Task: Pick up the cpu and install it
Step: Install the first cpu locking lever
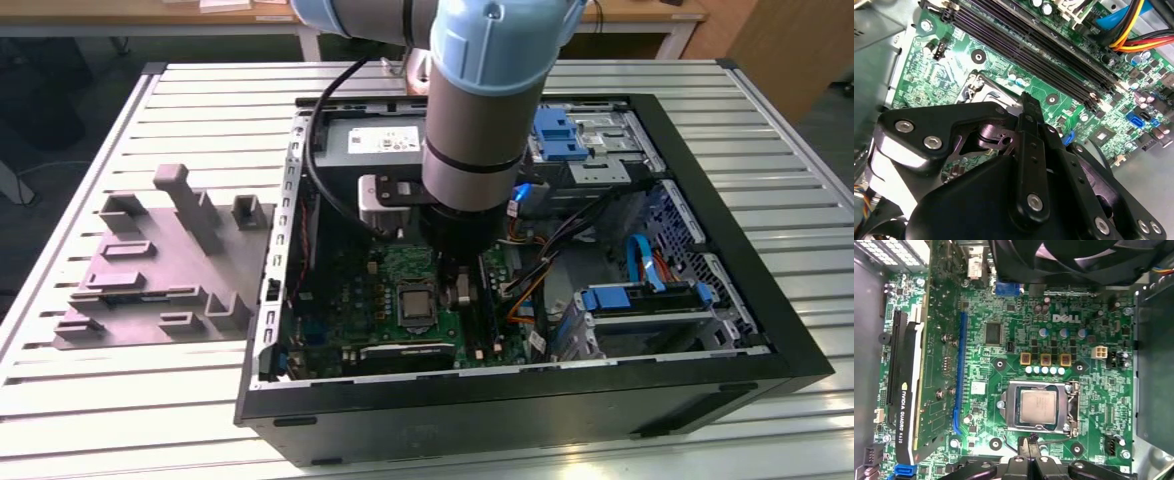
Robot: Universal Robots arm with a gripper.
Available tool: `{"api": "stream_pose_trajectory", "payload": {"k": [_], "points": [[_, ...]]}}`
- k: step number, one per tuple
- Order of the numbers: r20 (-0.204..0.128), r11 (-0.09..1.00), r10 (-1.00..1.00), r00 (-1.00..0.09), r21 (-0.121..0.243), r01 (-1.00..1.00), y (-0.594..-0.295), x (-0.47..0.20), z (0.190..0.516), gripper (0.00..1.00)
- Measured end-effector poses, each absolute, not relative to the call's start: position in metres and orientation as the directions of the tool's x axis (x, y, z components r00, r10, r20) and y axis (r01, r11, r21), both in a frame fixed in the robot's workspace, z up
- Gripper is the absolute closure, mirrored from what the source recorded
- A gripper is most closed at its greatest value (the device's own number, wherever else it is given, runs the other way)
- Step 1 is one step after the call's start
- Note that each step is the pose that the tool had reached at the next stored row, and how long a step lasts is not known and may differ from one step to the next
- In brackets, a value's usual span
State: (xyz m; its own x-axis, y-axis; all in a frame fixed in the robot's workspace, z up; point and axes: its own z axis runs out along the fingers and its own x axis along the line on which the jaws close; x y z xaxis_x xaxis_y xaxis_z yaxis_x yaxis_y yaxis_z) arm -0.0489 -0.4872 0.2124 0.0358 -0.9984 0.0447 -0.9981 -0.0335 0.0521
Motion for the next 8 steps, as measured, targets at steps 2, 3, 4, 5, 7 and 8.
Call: {"api": "stream_pose_trajectory", "payload": {"k": [2,3,4,5,7,8], "points": [[0.045,-0.038,-0.998,0.041,0.052,-0.998,-0.4888,-0.0495,0.2115,0.89],[0.045,-0.040,-0.998,0.043,0.052,-0.998,-0.4895,-0.0498,0.2110,0.89],[0.045,-0.043,-0.998,0.045,0.052,-0.998,-0.4900,-0.0500,0.2101,0.89],[0.045,-0.044,-0.998,0.047,0.052,-0.998,-0.4903,-0.0500,0.2092,0.89],[0.045,-0.050,-0.998,0.053,0.052,-0.997,-0.4909,-0.0501,0.2076,0.89],[0.045,-0.054,-0.997,0.057,0.052,-0.997,-0.4913,-0.0501,0.2068,0.89]]}}
